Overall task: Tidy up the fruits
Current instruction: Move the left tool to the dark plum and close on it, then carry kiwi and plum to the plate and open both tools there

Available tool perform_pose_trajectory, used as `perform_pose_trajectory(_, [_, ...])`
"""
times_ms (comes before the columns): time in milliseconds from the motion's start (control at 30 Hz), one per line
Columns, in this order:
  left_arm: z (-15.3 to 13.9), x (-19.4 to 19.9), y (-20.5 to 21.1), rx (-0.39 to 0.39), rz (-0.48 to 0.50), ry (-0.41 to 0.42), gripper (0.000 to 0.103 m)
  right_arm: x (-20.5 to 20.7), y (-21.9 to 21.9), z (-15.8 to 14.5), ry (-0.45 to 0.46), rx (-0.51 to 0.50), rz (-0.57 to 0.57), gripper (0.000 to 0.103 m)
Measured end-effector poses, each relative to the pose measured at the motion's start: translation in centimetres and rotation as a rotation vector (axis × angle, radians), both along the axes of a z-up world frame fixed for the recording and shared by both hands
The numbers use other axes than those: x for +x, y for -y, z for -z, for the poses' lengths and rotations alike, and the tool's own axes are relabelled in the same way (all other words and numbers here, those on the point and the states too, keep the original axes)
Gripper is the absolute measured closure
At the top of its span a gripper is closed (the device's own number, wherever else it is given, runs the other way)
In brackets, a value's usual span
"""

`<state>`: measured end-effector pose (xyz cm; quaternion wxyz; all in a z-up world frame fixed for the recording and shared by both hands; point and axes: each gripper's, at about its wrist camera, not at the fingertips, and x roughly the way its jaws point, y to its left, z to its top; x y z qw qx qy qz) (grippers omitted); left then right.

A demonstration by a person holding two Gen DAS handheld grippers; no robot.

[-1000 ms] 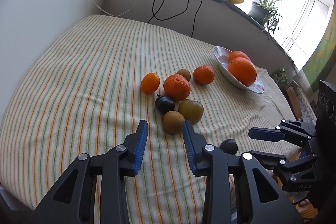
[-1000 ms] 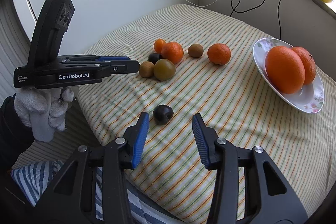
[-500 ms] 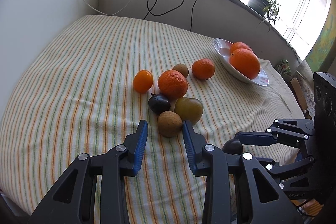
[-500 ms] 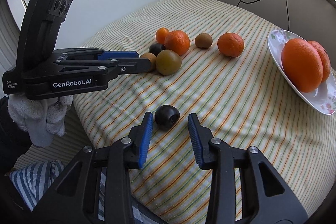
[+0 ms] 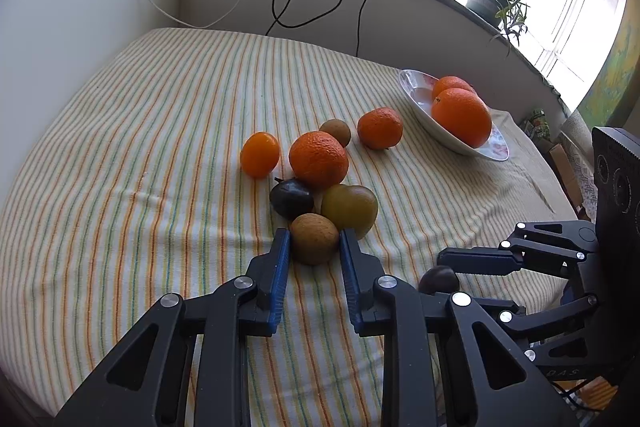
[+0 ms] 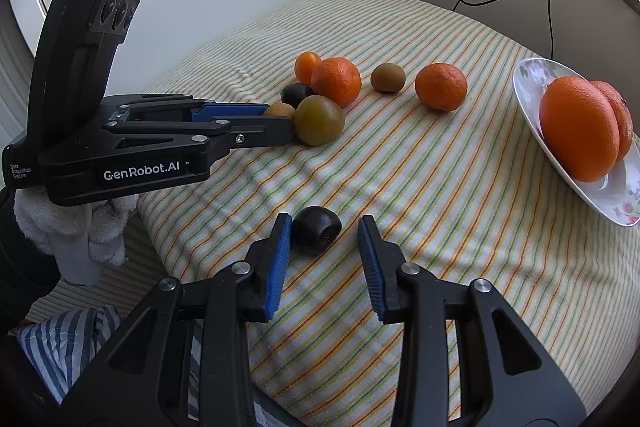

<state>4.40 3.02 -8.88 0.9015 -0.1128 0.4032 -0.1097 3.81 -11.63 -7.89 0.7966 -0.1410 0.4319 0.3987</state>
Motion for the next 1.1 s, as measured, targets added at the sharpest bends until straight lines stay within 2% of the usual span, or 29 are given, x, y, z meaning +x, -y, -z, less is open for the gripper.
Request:
perform_pose_trajectory(300, [0.0, -0.3, 0.1, -0.002, -0.006, 0.006, 0.08, -0.1, 0.0, 0.0, 0.003, -0.013, -0.004, 0.067])
perform_pose_trajectory(333, [0.0, -0.4, 0.1, -0.001, -0.007, 0.007, 0.08, -0.1, -0.1, -0.1, 0.004, -0.015, -0.004, 0.068])
perform_pose_trajectory(400, [0.0, -0.5, 0.1, -0.002, -0.009, 0.008, 0.08, -0.3, 0.0, -0.1, 0.002, -0.011, -0.011, 0.077])
perform_pose_trajectory(667, [-0.8, -1.0, -0.2, -0.012, -0.024, 0.024, 0.08, -0.4, 0.8, -0.6, -0.002, 0.012, 0.0, 0.078])
perform_pose_trajectory(1100, [-3.9, 0.6, 1.7, -0.021, 0.022, 0.085, 0.08, 0.8, 6.3, -3.6, 0.047, 0.066, 0.087, 0.078])
